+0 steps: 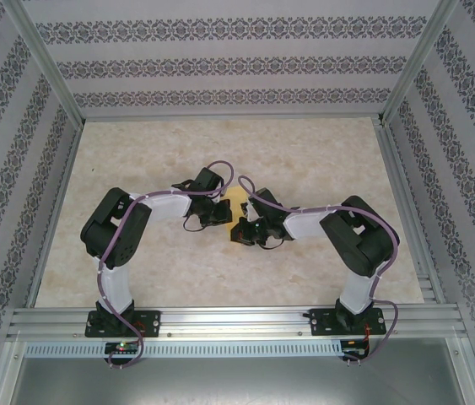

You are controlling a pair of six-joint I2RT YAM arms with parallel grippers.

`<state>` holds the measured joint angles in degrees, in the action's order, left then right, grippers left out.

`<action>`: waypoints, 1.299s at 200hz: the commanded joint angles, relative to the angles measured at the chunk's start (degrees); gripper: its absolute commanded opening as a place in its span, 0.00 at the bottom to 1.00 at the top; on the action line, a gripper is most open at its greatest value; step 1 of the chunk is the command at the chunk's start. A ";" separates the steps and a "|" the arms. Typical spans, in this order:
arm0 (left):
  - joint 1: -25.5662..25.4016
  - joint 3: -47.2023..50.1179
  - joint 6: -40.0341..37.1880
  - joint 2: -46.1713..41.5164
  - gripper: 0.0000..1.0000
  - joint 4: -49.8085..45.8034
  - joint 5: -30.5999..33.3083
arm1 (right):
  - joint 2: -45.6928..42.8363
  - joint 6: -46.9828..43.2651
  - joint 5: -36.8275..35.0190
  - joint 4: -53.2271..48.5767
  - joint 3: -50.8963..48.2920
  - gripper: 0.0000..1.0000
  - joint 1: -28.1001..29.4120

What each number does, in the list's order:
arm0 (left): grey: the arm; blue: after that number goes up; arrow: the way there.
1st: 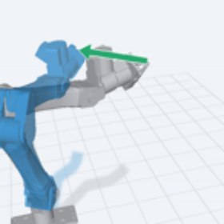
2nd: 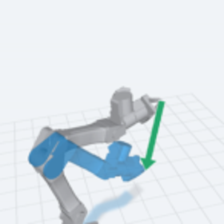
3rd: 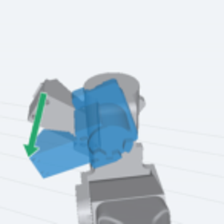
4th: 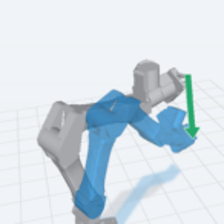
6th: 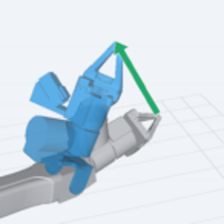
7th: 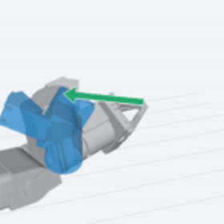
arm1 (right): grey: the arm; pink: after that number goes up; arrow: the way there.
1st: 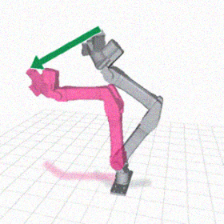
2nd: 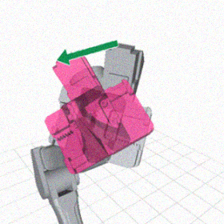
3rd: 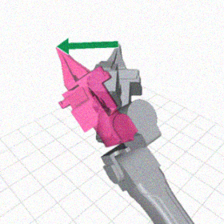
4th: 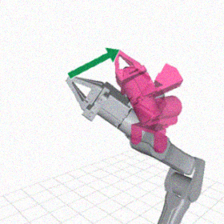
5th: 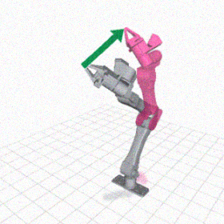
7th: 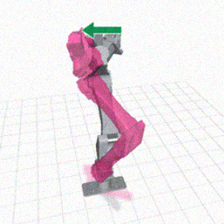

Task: Fold a paper plane with a square sheet of paper (pick it up from the middle)
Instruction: Third fold the triangle at the center of the table.

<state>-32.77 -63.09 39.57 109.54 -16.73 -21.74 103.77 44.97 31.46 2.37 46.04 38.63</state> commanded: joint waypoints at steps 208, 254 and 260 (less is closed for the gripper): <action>-0.64 0.99 -0.11 1.18 0.00 -5.33 4.39 | -1.04 -1.23 -2.96 -3.98 6.16 0.00 -5.93; -0.62 0.91 -0.01 1.15 0.00 -5.46 4.48 | 1.35 -1.55 -3.66 -4.99 7.73 0.00 -7.43; -0.61 0.79 -0.01 1.21 0.00 -5.57 4.55 | 1.90 -1.55 -3.75 -5.38 7.97 0.00 -7.43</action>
<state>-32.77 -63.18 39.55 109.49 -16.91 -21.69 104.84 44.36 29.23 -2.17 52.36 31.83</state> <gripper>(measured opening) 0.052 0.047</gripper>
